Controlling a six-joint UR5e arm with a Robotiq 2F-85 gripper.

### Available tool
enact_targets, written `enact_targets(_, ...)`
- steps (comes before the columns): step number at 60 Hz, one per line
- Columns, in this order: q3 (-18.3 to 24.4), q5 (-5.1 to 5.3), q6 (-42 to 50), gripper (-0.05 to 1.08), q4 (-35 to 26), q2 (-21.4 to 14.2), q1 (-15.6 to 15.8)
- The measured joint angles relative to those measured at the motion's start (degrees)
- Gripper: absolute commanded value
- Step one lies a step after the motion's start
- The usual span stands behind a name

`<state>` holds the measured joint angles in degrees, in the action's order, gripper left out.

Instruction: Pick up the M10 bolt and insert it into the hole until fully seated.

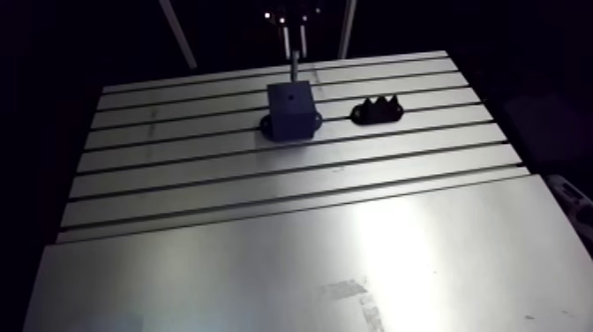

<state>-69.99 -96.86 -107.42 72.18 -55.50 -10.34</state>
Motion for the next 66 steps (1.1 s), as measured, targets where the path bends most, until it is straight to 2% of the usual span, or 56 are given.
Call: enact_targets(66, 0.23, -0.09, 0.24, 1.08, 1.47, 2.05, 0.68)
